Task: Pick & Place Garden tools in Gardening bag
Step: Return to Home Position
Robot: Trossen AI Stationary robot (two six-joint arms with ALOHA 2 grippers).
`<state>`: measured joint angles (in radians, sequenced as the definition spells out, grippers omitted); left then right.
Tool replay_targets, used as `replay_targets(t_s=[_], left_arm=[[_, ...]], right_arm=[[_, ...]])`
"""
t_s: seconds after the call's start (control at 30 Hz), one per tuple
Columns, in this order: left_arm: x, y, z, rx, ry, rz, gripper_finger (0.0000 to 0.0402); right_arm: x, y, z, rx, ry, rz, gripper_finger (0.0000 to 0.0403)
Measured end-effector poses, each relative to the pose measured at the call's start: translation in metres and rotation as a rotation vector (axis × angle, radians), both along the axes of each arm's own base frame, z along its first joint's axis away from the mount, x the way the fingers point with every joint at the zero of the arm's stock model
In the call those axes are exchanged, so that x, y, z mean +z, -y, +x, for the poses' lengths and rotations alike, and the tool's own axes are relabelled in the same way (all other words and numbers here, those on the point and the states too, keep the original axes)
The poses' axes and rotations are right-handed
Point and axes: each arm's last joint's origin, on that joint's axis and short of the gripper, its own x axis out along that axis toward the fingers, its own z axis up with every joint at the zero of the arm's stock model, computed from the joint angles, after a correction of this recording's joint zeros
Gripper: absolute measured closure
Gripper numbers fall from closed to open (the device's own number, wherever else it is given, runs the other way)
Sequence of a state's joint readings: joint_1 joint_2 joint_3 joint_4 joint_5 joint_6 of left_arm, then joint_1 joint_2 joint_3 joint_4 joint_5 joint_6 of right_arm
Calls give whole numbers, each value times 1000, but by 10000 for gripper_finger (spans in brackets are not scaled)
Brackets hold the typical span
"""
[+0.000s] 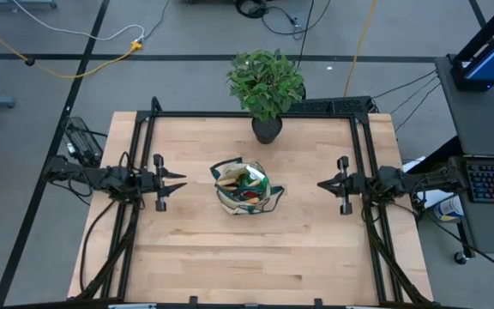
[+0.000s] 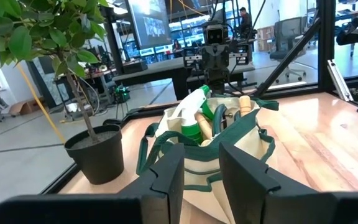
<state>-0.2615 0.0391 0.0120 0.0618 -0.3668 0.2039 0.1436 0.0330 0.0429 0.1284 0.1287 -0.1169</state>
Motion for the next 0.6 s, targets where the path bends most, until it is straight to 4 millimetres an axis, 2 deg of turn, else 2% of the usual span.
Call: replay_targets(t_s=[0.6], left_arm=[[0,0,0,0,-3,-4,295]], right_arm=[[0,0,0,0,2,0,403]])
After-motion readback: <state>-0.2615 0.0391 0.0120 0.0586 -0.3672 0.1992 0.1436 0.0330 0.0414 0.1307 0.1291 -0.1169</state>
